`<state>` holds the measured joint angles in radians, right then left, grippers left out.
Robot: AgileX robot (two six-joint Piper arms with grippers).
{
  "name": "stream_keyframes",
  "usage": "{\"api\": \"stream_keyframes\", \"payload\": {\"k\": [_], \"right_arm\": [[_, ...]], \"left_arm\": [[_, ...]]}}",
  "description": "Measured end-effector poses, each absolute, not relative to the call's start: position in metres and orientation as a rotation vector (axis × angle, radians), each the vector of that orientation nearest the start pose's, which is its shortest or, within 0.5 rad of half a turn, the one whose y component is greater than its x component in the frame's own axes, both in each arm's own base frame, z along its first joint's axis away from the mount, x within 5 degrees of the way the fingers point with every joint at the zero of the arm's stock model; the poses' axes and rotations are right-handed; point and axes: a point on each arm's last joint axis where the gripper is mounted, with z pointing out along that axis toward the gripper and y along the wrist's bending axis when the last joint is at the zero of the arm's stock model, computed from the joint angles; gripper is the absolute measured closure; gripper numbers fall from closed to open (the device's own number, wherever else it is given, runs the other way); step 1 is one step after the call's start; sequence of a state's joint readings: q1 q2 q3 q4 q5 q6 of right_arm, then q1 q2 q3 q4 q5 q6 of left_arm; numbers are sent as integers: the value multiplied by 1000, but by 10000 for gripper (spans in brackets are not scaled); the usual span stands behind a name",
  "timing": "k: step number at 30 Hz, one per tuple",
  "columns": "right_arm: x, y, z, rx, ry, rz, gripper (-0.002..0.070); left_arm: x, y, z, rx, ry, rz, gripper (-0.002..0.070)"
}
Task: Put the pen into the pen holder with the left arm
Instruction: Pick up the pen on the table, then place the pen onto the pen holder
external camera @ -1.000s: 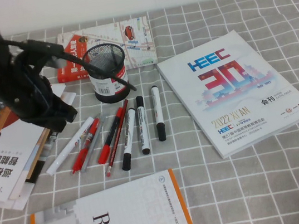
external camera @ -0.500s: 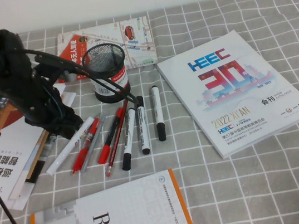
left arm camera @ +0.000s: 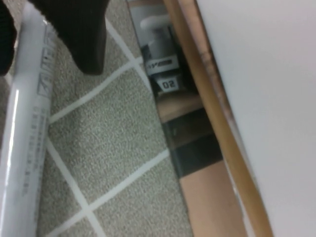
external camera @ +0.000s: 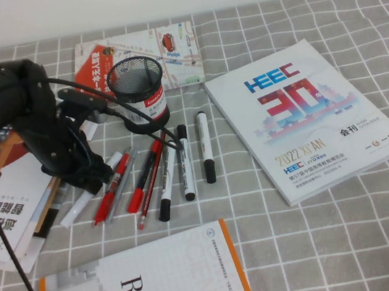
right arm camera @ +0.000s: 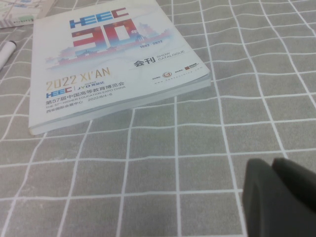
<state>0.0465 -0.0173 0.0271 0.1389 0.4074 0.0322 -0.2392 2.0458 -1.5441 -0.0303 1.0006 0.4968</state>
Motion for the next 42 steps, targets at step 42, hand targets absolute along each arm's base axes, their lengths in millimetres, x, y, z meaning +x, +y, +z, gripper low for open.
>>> {"api": "stream_keyframes", "payload": {"k": [42], "right_arm": [[51,7,169,70,1900,192,691]], "left_arm": [[282,-80,313,595,2276,-142,566]]}}
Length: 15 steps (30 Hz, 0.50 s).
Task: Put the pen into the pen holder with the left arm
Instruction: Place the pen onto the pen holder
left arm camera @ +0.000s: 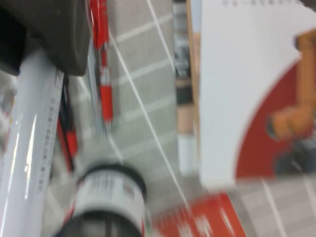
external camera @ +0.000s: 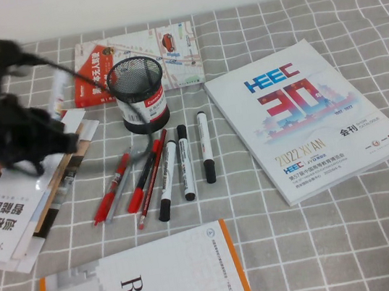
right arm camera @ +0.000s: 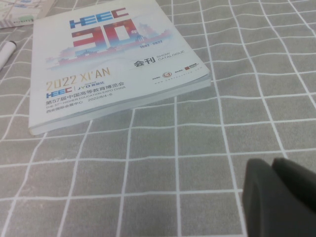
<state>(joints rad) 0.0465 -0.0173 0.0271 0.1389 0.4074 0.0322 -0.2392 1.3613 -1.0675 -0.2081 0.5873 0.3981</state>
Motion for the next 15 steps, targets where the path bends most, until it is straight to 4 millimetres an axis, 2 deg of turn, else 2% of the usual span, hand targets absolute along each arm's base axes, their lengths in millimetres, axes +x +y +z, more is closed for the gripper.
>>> {"api": "stream_keyframes", "payload": {"k": [4,7,10,15], "right_arm": [[51,7,169,70,1900,192,691],[51,7,169,70,1900,192,691],[51,7,169,70,1900,192,691],[51,7,169,70,1900,192,691]], "left_arm": [[246,-69,322,519,2097,-130,566],[227,-63,320,481,2018,-118,566],[218,-60,314,464,1991,-111,566],[218,-59,311,401,1955,-129,566]]}}
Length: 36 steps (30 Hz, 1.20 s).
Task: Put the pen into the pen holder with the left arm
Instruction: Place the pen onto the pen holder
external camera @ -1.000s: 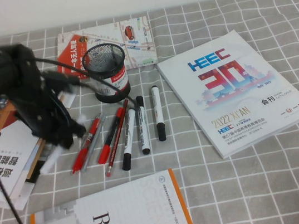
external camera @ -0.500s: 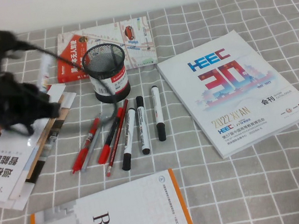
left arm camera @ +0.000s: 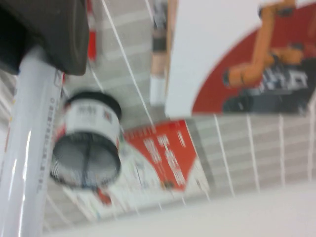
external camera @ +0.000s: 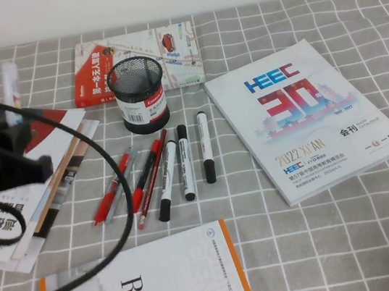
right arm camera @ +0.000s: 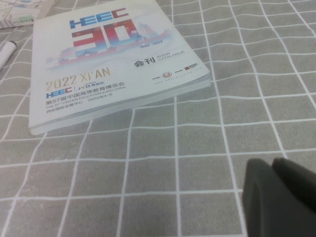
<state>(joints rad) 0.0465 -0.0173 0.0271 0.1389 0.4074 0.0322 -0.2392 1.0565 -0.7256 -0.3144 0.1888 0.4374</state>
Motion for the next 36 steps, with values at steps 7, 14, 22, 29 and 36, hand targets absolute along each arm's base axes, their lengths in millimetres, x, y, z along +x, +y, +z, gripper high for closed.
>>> {"api": "stream_keyframes", "payload": {"k": [7,14,22,29,36], "right_arm": [[51,7,169,70,1900,192,691],[51,7,169,70,1900,192,691],[51,7,169,70,1900,192,691],[51,7,169,70,1900,192,691],[51,7,169,71,1900,193,691]], "left_arm": [[220,-62,307,357,1772,-91,566],[242,-77,281,299,1641,-228,566],[289,-102,254,307,1475,-370,566],[345,-122,257,310,1423,-415,566],[394,-140,255,355,1445,-413,566]]}}
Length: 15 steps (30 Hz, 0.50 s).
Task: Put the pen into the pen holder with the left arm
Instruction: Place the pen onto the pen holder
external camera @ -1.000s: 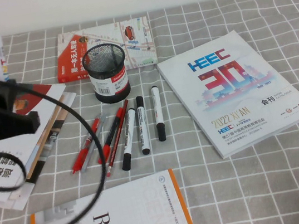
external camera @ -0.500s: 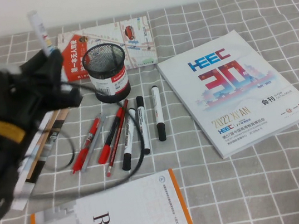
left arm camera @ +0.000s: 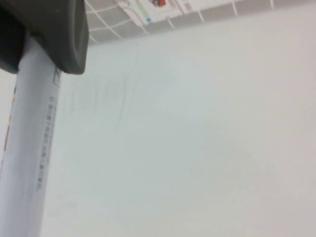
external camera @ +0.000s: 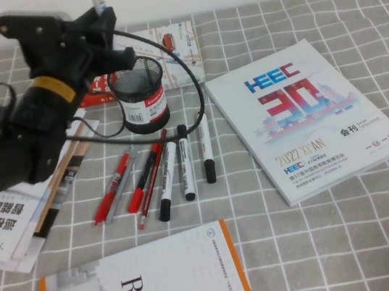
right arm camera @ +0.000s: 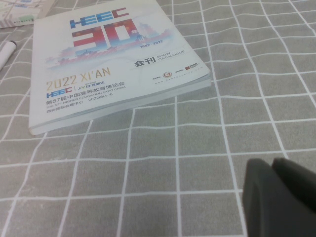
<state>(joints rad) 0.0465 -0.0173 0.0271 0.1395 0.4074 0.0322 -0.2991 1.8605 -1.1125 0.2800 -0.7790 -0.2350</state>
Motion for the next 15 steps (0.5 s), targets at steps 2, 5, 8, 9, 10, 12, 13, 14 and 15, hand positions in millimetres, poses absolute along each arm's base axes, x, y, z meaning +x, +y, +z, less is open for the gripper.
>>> {"api": "stream_keyframes", "payload": {"k": [2,5,8,9,10,12,13,14,15], "right_arm": [[51,7,169,71,1900,193,691],[51,7,169,71,1900,193,691],[51,7,169,71,1900,193,691],[51,7,169,71,1900,193,691],[51,7,169,71,1900,193,691],[51,7,169,71,1900,193,691],[51,7,169,71,1900,193,691],[51,7,169,71,1900,193,691],[51,7,169,71,1900,193,691]], "left_arm": [[405,-144,250,347,1464,-430,566],[415,-147,232,352,1530,-433,566],[420,-148,218,357,1583,-427,566],[421,-149,214,357,1595,-426,566],[422,-149,209,356,1610,-425,566],[423,-149,203,357,1629,-423,566],[423,-149,202,357,1631,-423,566],[423,-149,202,358,1633,-422,566],[423,-149,202,358,1633,-422,566]]}}
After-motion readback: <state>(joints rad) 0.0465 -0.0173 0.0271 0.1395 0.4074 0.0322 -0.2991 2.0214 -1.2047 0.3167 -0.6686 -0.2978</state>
